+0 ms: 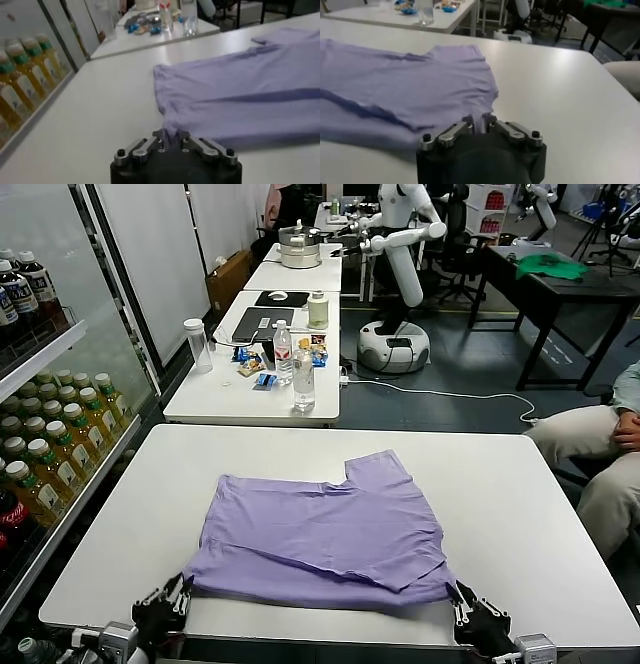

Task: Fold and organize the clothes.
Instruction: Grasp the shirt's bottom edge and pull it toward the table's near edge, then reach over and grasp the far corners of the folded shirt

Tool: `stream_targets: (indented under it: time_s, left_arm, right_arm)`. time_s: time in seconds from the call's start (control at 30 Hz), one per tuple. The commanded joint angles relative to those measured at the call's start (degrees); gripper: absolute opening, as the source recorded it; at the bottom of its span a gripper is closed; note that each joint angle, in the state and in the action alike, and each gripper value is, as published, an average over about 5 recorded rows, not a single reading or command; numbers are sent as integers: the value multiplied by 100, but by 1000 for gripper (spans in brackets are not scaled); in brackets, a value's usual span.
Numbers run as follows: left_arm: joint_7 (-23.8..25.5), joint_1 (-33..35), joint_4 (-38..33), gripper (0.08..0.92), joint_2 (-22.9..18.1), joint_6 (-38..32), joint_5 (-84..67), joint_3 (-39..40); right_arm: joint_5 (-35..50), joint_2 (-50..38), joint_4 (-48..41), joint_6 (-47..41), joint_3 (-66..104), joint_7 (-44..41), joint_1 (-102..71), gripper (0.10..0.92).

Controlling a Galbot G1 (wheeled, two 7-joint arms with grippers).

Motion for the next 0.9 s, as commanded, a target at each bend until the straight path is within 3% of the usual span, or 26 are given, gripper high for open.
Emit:
stream_targets:
  time_s: [0.03,0.27,0.4,0.53,0.9]
  left_arm:
    - [243,-1030,-98,461,128,-11,-233,-169]
    - [831,-3035,1469,660,148,295,-203,578]
    - [1080,-3781,2339,772,125,279,-188,876]
    - [1354,-4226,3104,818,146,7,-175,1181]
    - [1730,-5170,4619,823,6,-117,-114,1677]
  right_arm:
    - [293,-92,-358,-242,-29,148,1741,513]
    - [591,82,-2334,-523,-1613,96,4644,712]
    - [576,475,-3608,-519,-2117,89,5717,804]
    - [437,839,-4608,-502,-2392,-26,6346,821]
    - [-288,1849,-6960,-180,-2716,-115,7497,823]
